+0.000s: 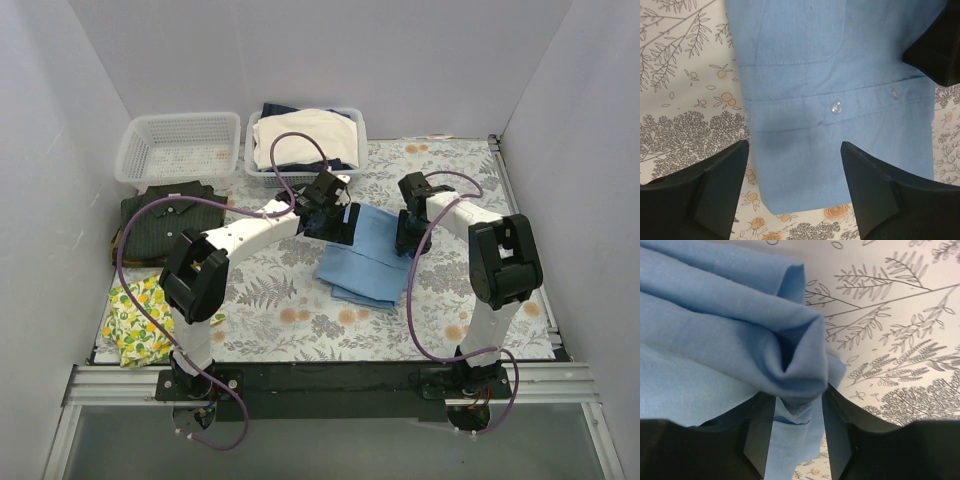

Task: Fold and stack the long sleeve shirts
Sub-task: Fold the shirt

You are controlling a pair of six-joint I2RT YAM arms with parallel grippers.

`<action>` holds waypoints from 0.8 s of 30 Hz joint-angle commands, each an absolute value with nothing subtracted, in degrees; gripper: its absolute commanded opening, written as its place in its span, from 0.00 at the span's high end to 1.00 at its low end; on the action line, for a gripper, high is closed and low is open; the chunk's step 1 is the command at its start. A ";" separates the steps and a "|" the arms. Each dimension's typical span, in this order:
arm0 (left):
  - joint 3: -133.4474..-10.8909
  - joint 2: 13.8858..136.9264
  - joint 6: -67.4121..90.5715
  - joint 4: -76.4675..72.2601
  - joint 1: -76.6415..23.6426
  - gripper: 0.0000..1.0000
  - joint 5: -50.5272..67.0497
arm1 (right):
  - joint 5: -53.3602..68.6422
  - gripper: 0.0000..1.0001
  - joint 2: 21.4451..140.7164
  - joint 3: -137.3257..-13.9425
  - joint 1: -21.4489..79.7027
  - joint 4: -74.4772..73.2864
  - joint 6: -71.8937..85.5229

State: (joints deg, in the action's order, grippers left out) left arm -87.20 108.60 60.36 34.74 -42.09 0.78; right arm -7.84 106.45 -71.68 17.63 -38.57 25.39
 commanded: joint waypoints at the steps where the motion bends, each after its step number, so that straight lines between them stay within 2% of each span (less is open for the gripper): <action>1: -92.79 108.89 56.87 32.78 -41.66 0.25 -1.58 | -13.70 0.46 99.78 -73.56 17.40 -40.51 26.10; 6: -101.41 115.99 49.67 31.47 -41.57 0.25 -0.09 | -15.03 0.41 92.30 -72.95 17.40 -41.83 26.37; 16: -108.28 125.68 42.98 23.65 -41.40 0.25 10.80 | 1.64 0.44 80.08 -65.75 21.88 -39.91 19.26; 24: -110.40 131.84 49.30 25.92 -40.08 0.25 2.56 | 4.30 0.46 81.82 -61.88 33.30 -35.43 17.49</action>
